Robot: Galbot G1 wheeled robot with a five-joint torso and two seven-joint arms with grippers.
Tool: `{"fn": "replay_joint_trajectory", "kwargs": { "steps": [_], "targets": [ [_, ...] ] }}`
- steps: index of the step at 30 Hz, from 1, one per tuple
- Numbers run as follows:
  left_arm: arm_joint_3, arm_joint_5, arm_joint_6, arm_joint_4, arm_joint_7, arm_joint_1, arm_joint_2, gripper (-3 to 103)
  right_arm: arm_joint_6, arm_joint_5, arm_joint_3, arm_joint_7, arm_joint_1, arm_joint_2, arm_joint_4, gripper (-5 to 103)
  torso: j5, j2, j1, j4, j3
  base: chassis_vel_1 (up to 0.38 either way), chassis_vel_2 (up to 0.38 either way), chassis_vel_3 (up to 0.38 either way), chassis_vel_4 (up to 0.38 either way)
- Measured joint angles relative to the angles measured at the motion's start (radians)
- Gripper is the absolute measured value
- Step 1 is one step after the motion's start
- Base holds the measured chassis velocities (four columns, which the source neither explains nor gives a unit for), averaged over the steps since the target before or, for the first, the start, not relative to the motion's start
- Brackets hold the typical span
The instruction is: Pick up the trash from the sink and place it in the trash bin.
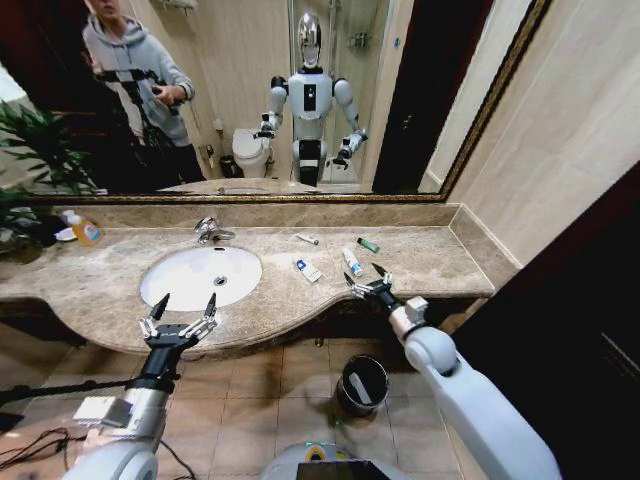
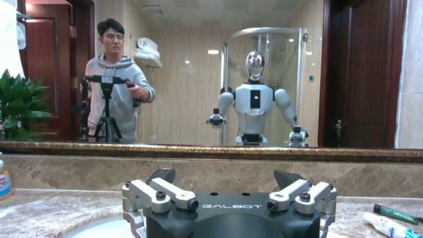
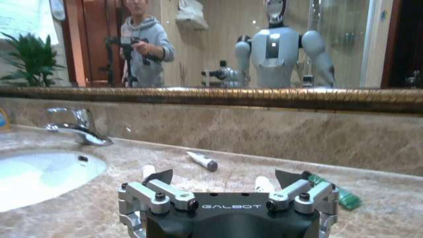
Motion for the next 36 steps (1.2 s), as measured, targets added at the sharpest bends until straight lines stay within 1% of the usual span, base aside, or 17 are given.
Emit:
{"fn": "replay_joint_trajectory", "kwargs": {
  "steps": [3,9,15,16,17,19,20,23,24,26,27,29,30,33,35,36],
  "targets": [
    [0.000,0.000,0.000,0.000,0.000,0.000,0.000,100,-0.009,-0.006,-0.025,0.008,0.043,0.012,-0.050,100,-0.0001,0.000,0.000,0.0000,0.000,0.000,0.000,0.000,0.000],
    [0.000,0.000,0.000,0.000,0.000,0.000,0.000,100,-0.013,-0.049,-0.065,0.017,0.140,0.045,-0.184,100,-0.0001,0.000,0.000,0.0000,0.000,0.000,0.000,0.000,0.000],
    [0.000,0.000,0.000,0.000,0.000,0.000,0.000,100,-0.013,-0.071,-0.069,0.021,0.182,0.066,-0.252,100,-0.0001,0.000,0.000,0.0000,0.000,0.000,0.000,0.000,0.000],
    [0.000,0.000,0.000,0.000,0.000,0.000,0.000,100,-0.014,-0.078,-0.069,0.020,0.187,0.070,-0.266,102,-0.0001,0.000,0.000,-0.0001,0.000,0.000,0.000,0.000,0.000],
    [0.000,0.000,0.000,0.000,0.000,0.000,0.000,100,-0.015,-0.084,-0.068,0.020,0.190,0.073,-0.277,102,0.0000,0.000,0.000,0.0000,0.000,0.000,0.000,0.000,0.000],
    [0.000,0.000,0.000,0.000,0.000,0.000,0.000,100,-0.015,-0.100,-0.061,0.012,0.193,0.080,-0.298,95,0.0000,0.000,0.000,-0.0001,0.000,0.000,0.000,0.000,0.000],
    [0.000,0.000,0.000,0.000,0.000,0.000,0.000,100,-0.015,-0.100,-0.061,0.012,0.193,0.080,-0.298,95,0.0000,0.000,0.000,-0.0001,0.000,0.000,0.000,0.000,0.000],
    [0.000,0.000,0.000,0.000,0.000,0.000,0.000,100,-0.017,-0.114,-0.056,0.007,0.186,0.082,-0.305,79,0.0000,0.000,0.000,-0.0002,0.000,0.000,0.000,0.000,0.000],
    [0.000,0.000,0.000,0.000,0.000,0.000,0.000,100,-0.017,-0.114,-0.056,0.007,0.186,0.082,-0.305,79,0.0000,0.000,0.000,-0.0002,0.000,0.000,0.000,0.000,0.000],
    [0.000,0.000,0.000,0.000,0.000,0.000,0.000,100,-0.021,-0.125,-0.055,0.008,0.184,0.082,-0.307,68,0.0000,0.000,0.000,-0.0001,0.000,0.000,0.000,0.000,0.000],
    [0.000,0.000,0.000,0.000,0.000,0.000,0.000,100,-0.021,-0.125,-0.055,0.008,0.184,0.082,-0.307,68,0.0000,0.000,0.000,-0.0001,0.000,0.000,0.000,0.000,0.000],
    [0.000,0.000,0.000,0.000,0.000,0.000,0.000,100,-0.021,-0.145,-0.053,0.008,0.183,0.082,-0.314,57,0.0000,0.000,0.000,-0.0001,0.000,0.000,0.000,0.000,0.000],
    [0.000,0.000,0.000,0.000,0.000,0.000,0.000,100,-0.021,-0.145,-0.053,0.008,0.183,0.082,-0.314,57,0.0000,0.000,0.000,-0.0001,0.000,0.000,0.000,0.000,0.000],
    [0.000,0.000,0.000,0.000,0.000,0.000,0.000,100,-0.020,-0.150,-0.054,0.010,0.181,0.080,-0.315,40,0.0000,0.000,0.000,-0.0001,0.000,0.000,0.000,0.000,0.000],
    [0.000,0.000,0.000,0.000,0.000,0.000,0.000,100,-0.020,-0.150,-0.056,0.010,0.181,0.077,-0.313,40,0.0000,0.000,0.000,-0.0001,0.000,0.000,0.000,0.000,0.000],
    [0.000,0.000,0.000,0.000,0.000,0.000,0.000,100,-0.020,-0.150,-0.058,0.010,0.181,0.074,-0.310,32,0.0000,0.000,0.000,-0.0001,0.000,0.000,0.000,0.000,0.000]
  ]
}}
